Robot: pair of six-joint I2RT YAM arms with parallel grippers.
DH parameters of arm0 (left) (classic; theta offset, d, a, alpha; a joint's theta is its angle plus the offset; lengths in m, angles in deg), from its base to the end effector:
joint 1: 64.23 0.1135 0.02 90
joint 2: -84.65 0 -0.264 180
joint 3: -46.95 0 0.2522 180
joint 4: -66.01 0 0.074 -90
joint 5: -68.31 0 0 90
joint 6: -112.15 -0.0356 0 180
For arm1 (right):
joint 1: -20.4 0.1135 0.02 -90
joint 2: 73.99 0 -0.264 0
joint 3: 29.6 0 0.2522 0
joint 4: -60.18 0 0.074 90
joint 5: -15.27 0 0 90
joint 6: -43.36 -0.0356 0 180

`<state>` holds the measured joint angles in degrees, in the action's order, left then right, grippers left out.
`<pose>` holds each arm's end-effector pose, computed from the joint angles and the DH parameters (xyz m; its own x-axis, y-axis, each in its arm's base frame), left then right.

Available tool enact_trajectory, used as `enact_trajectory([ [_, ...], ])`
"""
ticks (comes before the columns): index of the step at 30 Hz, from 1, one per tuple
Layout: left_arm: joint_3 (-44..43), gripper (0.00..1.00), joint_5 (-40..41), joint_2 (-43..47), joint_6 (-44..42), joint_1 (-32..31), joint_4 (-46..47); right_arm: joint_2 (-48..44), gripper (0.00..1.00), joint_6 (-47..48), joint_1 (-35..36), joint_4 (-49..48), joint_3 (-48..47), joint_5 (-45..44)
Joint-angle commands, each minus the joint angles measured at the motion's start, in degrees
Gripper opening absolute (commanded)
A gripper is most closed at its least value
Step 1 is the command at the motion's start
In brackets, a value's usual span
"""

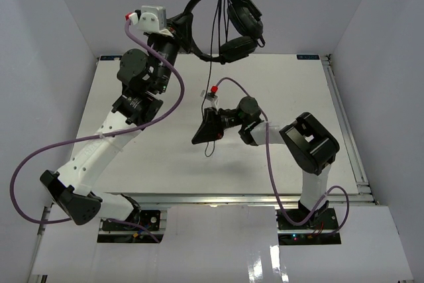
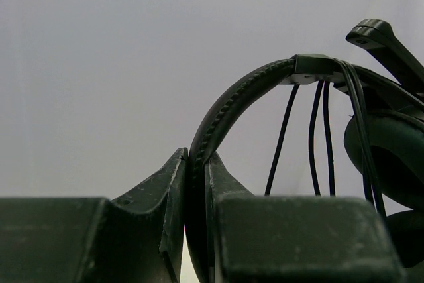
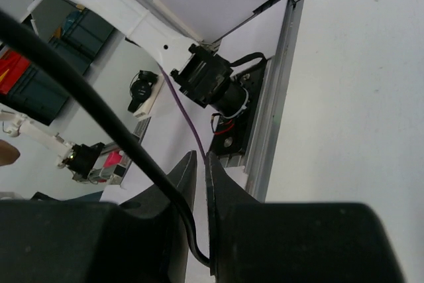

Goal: Wrap the headphones

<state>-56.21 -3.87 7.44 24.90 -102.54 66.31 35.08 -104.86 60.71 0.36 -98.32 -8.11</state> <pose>0.2305 -0.1682 0.5290 0.3287 -0.3179 -0.8893 0.3910 0.9030 -0.1782 0.2698 0.2717 0.2291 -0.6453 -0.1051 -0.7566 -0.6988 -0.3188 0.6403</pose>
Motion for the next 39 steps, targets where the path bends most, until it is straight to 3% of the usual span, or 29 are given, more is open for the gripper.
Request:
enact_trajectory([
  [1, -0.8, 0.00, 6.2, 2.0, -1.2, 4.0, 3.2, -5.9, 0.16, 2.8, 0.2, -14.2, 3.7, 2.0],
  [10, 2.2, 0.00, 6.5, 2.2, 4.3, 12.7, 1.0, -10.1, 0.13, 6.2, 0.2, -12.4, 11.9, 5.4],
  [13, 1.8, 0.00, 6.5, 1.2, 4.3, 14.8, -0.2, -12.2, 0.10, 10.1, 0.0, -6.7, 13.3, 6.5],
  [15, 1.9, 0.00, 6.9, 0.6, 3.5, 16.3, -0.7, -14.7, 0.08, 14.9, -0.1, 0.8, 13.6, 6.8],
  [16, 1.9, 0.00, 7.0, 0.4, 3.1, 16.9, -1.0, -16.0, 0.08, 21.7, -0.1, 5.7, 13.3, 6.4],
  [18, 2.5, 0.00, 6.9, -0.3, 2.8, 18.5, -1.8, -19.7, 0.08, 38.8, 0.0, 33.8, 11.1, 3.7],
  [19, 2.9, 0.00, 6.8, -0.6, 2.8, 19.3, -2.1, -21.2, 0.08, 48.1, 0.2, 36.2, 9.0, 1.4],
  [20, 3.8, 0.00, 6.5, -1.0, 2.8, 20.1, -2.4, -22.9, 0.08, 59.9, 0.5, 52.6, 6.1, -2.4],
  [21, 4.7, 0.00, 6.4, -1.4, 2.3, 20.6, -2.2, -23.9, 0.08, 65.5, 0.8, 65.2, 4.5, -4.6],
  [23, 8.5, 0.00, 7.3, -2.2, 0.2, 20.9, -0.7, -26.4, 0.08, 71.4, 1.0, 73.8, 2.9, -9.8],
  [30, 18.0, 0.00, 5.8, -4.8, 4.5, 23.1, 0.0, -35.7, 0.08, 84.4, 1.0, 91.7, -0.2, -25.2],
  [39, 25.6, 0.00, 4.4, -12.5, 8.7, 23.0, 0.5, -42.9, 0.08, 97.7, 2.8, 102.9, -12.1, -40.4],
])
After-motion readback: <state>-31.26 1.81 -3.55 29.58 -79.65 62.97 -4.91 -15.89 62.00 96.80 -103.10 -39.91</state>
